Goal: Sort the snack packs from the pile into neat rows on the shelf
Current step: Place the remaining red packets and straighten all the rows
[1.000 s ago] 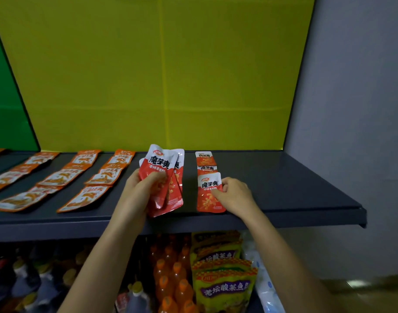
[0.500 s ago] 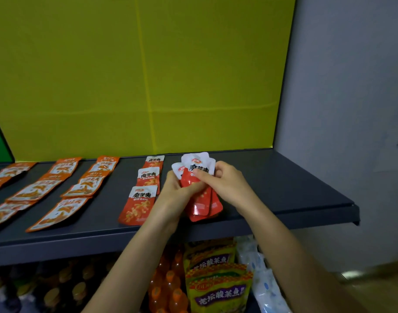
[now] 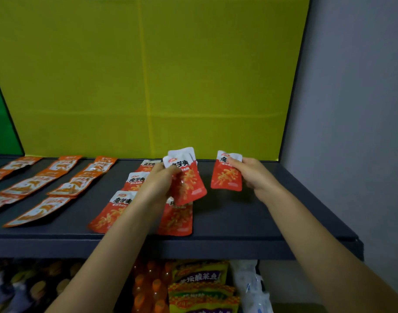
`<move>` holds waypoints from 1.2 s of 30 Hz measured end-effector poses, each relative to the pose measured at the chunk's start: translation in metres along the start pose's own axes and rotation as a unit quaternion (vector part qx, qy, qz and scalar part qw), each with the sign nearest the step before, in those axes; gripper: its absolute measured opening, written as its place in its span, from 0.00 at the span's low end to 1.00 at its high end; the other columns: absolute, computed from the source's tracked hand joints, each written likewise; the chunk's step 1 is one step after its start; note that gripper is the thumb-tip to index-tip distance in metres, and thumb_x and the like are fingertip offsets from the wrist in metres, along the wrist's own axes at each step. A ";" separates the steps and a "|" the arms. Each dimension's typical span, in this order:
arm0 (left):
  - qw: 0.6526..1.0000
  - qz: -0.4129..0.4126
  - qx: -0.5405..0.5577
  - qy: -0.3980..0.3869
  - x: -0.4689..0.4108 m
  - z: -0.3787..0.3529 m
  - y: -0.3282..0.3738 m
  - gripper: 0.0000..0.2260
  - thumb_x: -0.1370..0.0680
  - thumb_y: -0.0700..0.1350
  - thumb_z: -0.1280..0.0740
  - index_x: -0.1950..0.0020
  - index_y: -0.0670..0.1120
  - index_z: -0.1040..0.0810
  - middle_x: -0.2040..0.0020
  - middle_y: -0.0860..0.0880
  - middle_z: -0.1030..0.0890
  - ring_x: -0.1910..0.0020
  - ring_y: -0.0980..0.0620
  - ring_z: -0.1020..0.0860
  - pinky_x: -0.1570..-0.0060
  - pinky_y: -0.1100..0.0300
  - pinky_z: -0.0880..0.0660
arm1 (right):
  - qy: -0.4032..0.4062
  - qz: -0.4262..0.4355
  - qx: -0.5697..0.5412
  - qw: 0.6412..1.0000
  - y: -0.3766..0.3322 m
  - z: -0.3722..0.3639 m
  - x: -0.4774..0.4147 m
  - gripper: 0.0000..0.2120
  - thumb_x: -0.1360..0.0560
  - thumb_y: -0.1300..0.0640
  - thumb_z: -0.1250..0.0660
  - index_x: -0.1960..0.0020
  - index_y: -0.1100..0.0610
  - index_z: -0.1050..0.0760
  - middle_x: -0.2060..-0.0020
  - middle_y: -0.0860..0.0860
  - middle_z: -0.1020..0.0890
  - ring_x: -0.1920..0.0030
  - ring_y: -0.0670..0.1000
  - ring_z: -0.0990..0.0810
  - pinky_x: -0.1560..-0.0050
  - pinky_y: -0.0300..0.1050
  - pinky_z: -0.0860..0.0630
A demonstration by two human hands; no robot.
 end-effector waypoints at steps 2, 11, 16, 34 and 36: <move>1.000 -0.007 -0.010 0.022 -0.010 0.008 0.005 0.05 0.21 0.36 0.42 0.47 0.41 0.29 0.63 0.46 0.25 0.70 0.53 0.25 0.71 0.60 0.30 | 0.015 -0.028 0.017 0.999 0.005 0.012 -0.015 0.10 0.22 0.57 0.39 0.62 0.53 0.27 0.66 0.49 0.24 0.67 0.44 0.26 0.70 0.32 0.30; 0.996 -0.009 -0.088 0.008 -0.028 0.005 0.001 0.05 0.21 0.36 0.40 0.54 0.40 0.25 0.62 0.45 0.21 0.69 0.55 0.21 0.67 0.61 0.26 | 0.030 -0.051 0.253 0.966 0.030 0.016 -0.070 0.06 0.26 0.57 0.35 0.60 0.55 0.22 0.44 0.60 0.19 0.44 0.59 0.22 0.51 0.45 0.29; 0.997 -0.010 -0.077 -0.008 -0.031 -0.002 -0.001 0.04 0.22 0.36 0.38 0.48 0.39 0.28 0.58 0.43 0.21 0.61 0.50 0.22 0.60 0.57 0.25 | 0.070 -0.038 0.372 0.925 0.035 0.016 -0.086 0.13 0.24 0.56 0.39 0.42 0.58 0.23 0.40 0.59 0.22 0.40 0.62 0.25 0.49 0.46 0.29; 0.993 -0.019 -0.108 -0.047 -0.019 -0.025 -0.012 0.18 0.23 0.41 0.35 0.36 0.42 0.35 0.51 0.47 0.21 0.56 0.51 0.22 0.55 0.56 0.24 | 0.072 0.068 0.422 0.901 0.001 0.012 -0.062 0.31 0.23 0.35 0.55 0.54 0.54 0.21 0.53 0.56 0.18 0.48 0.58 0.21 0.46 0.50 0.28; 0.991 -0.033 -0.113 -0.058 -0.009 -0.034 -0.011 0.16 0.23 0.42 0.35 0.37 0.45 0.36 0.52 0.49 0.22 0.56 0.53 0.22 0.55 0.58 0.24 | -0.002 0.074 0.375 0.924 -0.010 0.009 -0.040 0.33 0.28 0.29 0.53 0.63 0.53 0.21 0.61 0.52 0.17 0.53 0.56 0.19 0.46 0.51 0.25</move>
Point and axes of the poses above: each hand's wrist, its own x-axis away from the middle knuckle, its own z-axis out of the back of the hand, y = z × x, the point moved 3 cm from there along -x, towards the middle knuckle
